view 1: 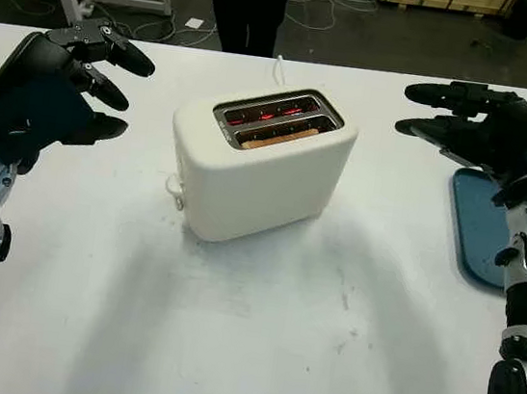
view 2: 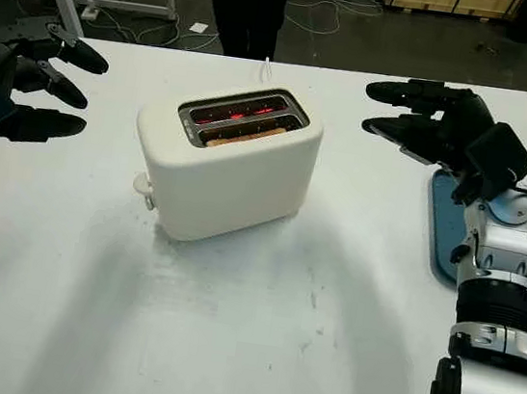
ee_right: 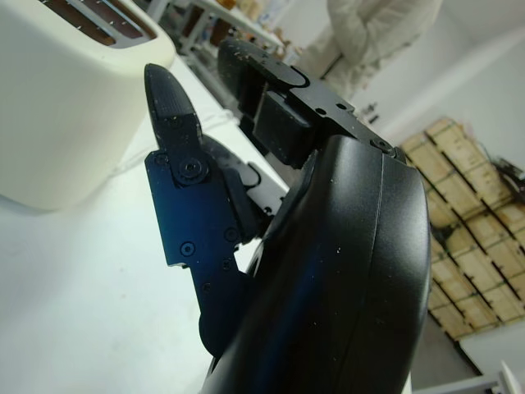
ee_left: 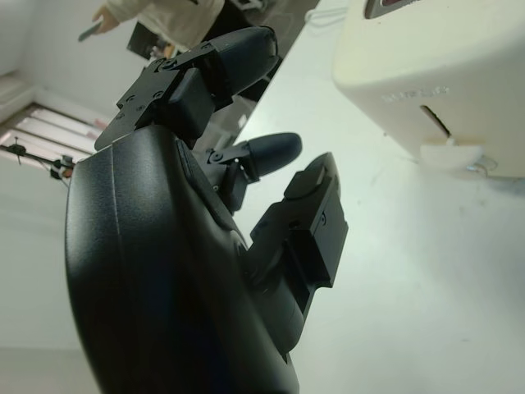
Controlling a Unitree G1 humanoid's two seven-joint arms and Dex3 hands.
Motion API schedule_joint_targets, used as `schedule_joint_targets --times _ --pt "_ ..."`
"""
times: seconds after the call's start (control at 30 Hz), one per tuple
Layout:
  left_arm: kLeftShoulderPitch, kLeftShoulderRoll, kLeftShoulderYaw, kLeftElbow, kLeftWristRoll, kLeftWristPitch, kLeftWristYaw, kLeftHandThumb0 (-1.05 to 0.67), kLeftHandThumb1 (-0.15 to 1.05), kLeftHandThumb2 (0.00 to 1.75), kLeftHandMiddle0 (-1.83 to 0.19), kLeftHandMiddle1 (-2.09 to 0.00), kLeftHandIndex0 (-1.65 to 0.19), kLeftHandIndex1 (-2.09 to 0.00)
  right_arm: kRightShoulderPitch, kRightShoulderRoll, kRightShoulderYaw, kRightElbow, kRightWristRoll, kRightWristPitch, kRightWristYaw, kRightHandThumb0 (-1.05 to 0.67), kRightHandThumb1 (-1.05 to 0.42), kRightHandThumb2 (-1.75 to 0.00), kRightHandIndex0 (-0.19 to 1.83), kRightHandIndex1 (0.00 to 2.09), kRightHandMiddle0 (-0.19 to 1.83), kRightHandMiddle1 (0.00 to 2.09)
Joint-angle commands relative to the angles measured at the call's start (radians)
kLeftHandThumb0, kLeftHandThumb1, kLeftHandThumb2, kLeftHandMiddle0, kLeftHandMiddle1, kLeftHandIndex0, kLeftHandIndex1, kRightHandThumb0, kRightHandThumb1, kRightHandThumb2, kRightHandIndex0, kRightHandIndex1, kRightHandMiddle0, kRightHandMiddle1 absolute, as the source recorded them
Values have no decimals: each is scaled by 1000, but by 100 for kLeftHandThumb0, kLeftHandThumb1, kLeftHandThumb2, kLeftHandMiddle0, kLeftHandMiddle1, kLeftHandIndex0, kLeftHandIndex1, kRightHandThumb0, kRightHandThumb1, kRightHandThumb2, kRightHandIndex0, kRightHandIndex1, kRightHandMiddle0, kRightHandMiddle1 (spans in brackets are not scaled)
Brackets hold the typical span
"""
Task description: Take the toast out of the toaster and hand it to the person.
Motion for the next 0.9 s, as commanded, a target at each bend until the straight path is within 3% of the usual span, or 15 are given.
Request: schedule_joint_targets --times 0.0,0.87 --pt "-3 -7 7 0 -6 -12 6 53 92 17 -46 -134 -43 -105 -8 0 1 -1 2 0 -3 -45 -84 0 106 0 93 0" --pt "-3 2 2 -3 2 -14 3 54 92 16 -47 -134 -44 -105 -9 0 1 8 2 -8 -1 -46 -84 0 107 0 93 0"
